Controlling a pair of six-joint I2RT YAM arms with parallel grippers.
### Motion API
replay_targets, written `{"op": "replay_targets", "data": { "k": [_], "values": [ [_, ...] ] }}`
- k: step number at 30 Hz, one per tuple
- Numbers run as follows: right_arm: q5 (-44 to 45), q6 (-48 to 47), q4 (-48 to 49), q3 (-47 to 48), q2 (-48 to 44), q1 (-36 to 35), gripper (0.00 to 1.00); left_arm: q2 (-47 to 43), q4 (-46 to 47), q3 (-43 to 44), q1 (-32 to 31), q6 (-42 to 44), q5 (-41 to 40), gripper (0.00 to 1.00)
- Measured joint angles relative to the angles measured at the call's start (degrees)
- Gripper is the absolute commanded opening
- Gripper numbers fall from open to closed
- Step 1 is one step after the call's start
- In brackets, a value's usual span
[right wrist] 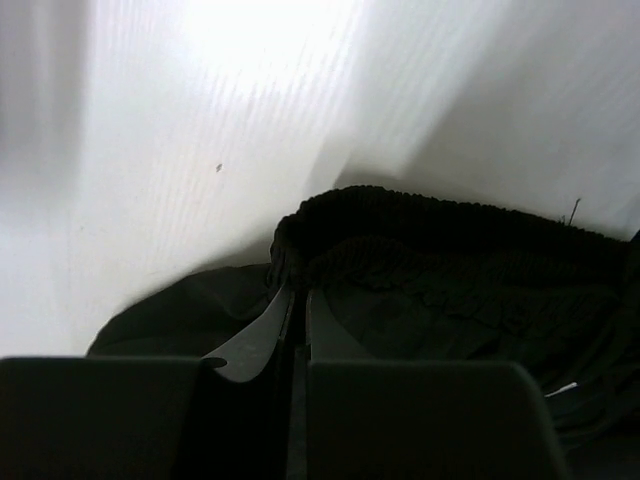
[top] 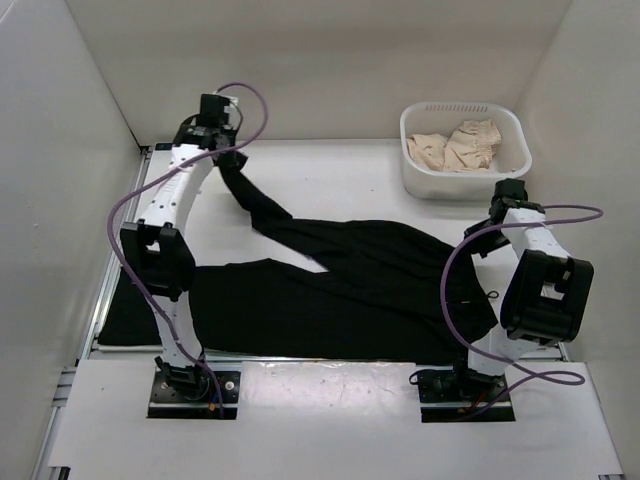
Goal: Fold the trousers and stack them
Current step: Flatten the trousers out
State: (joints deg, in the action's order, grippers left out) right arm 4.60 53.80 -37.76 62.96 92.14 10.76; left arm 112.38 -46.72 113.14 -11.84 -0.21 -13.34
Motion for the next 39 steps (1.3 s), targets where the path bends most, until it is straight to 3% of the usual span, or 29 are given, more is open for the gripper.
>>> {"op": "replay_targets", "data": {
  "k": [3,10,13,18,22,23,24,26,27,30,31,36,39],
  "values": [
    [1.42,-1.51,-1.38,-0.17,-2.10,2.08,0.00,0.37,-3.82,-0.33,6.32,0.24,-0.24,0.14],
    [4.17,-4.94,-4.26,0.96,-9.90,5.46,0.00,0.09,-9.49,0.11,27.78,-0.07,-3.91,0.14],
    [4.09,-5.90,-5.16,1.86,-10.91,4.83,0.00,-1.29,-11.72,-2.12,29.38,-0.07,-6.27,0.14],
    [4.74,-7.28,-6.03,2.27,-12.33,4.96,0.00,-2.67,-14.03,-5.16,27.19,-0.02,-8.37,0.26],
    [4.02,-7.98,-5.25,2.21,-12.92,5.05,0.00,-0.28,-15.72,-5.51,26.62,0.13,-7.87,0.26],
    [3.63,-8.04,-4.87,2.16,-12.87,5.05,0.00,1.29,-16.24,-4.59,26.62,0.17,-7.19,0.28],
    [3.02,-8.13,-4.37,2.14,-12.63,5.07,0.00,4.09,-17.07,-2.58,26.62,0.26,-6.60,0.39],
    [2.05,-8.22,-3.63,2.14,-12.04,5.07,0.00,12.28,-19.87,6.25,26.62,0.39,-4.55,0.46],
    [1.70,-8.26,-3.34,2.14,-11.61,5.05,0.00,16.57,-20.37,11.02,26.62,0.39,-3.54,0.69],
    [1.01,-8.52,-2.64,2.12,-10.32,4.96,0.00,27.06,-21.62,21.35,26.64,0.33,0.39,0.77],
    [0.98,-8.68,-2.58,2.12,-10.12,4.96,0.00,27.71,-21.59,20.63,26.69,0.31,1.55,0.85],
    [1.11,-9.38,-2.34,1.81,-10.10,4.96,0.00,15.80,-17.73,-1.05,27.54,0.22,4.90,0.90],
    [1.03,-9.49,-1.77,0.83,-10.10,4.96,0.00,8.26,-17.18,-7.56,28.35,0.24,6.21,0.95]
  ]
}}
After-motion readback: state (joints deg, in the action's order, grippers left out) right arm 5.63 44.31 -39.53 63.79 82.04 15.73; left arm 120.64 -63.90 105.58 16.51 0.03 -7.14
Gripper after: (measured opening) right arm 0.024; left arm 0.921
